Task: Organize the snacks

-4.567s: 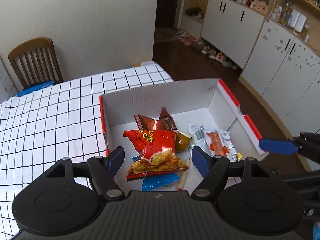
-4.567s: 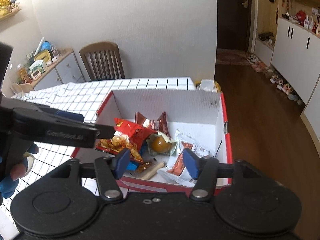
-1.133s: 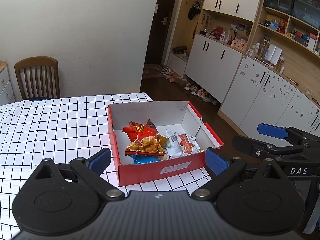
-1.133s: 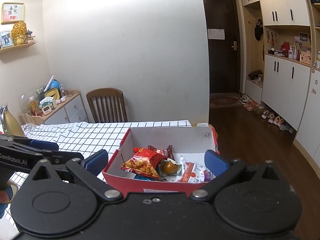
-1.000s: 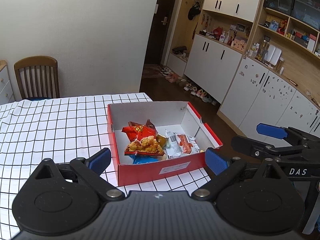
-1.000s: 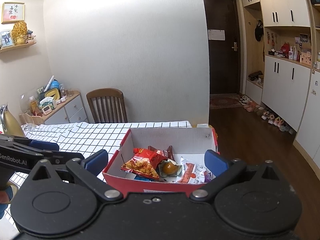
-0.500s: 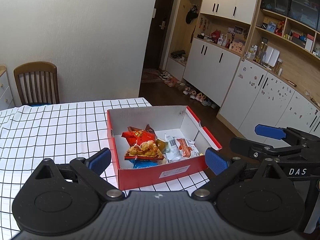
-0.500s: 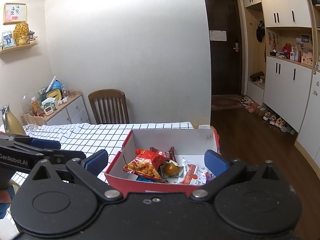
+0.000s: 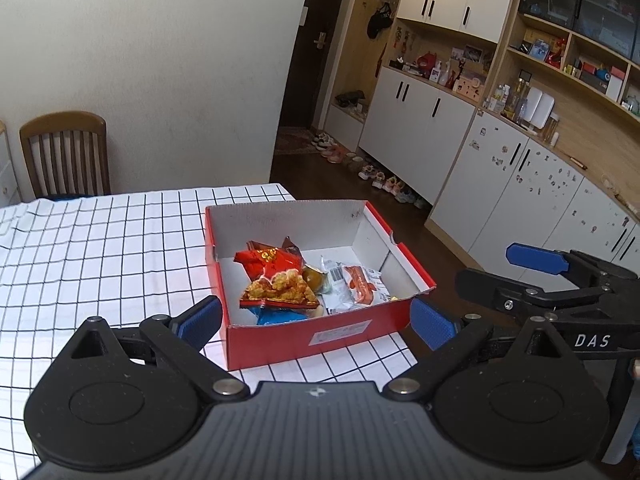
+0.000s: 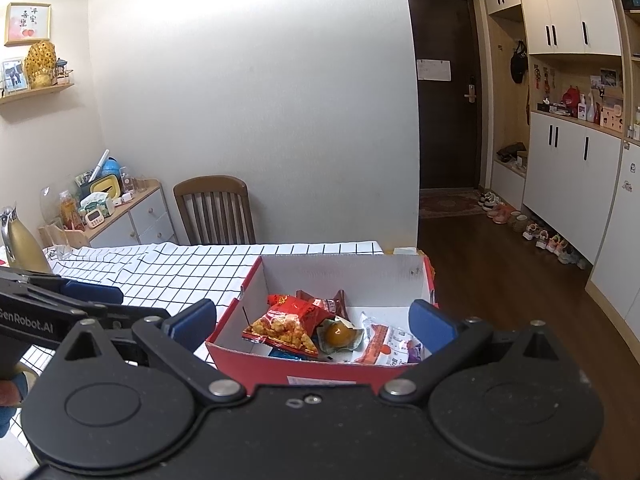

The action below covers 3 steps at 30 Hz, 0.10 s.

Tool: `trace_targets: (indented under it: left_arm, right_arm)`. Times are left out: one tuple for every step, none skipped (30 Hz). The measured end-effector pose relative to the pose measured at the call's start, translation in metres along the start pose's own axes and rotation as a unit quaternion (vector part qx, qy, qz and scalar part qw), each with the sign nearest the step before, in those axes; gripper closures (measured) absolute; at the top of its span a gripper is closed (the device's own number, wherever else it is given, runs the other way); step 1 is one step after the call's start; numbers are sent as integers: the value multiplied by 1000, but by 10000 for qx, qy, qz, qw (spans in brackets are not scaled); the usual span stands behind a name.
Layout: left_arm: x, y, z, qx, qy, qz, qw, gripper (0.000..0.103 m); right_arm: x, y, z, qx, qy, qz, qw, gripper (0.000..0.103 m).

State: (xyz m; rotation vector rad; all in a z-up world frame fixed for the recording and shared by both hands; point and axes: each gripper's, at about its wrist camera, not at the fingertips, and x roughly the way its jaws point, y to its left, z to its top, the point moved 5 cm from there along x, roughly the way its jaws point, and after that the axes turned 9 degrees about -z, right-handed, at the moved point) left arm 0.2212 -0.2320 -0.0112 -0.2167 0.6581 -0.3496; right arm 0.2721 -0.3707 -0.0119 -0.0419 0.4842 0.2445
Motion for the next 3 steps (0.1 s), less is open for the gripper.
trace_targets:
  left_arm:
    - [0,0,0,2,9,13,10000,2]
    - [0,0,0,7,16,32,10000,2]
    - [0,0,-1,4,23,47,10000,2]
  right_arm:
    - [0,0,-1,-9,8,-7,10000,0]
    - [0,0,-2,-17,19,-10,10000,0]
    - [1,0,-3,-23,33,-7,10000,0]
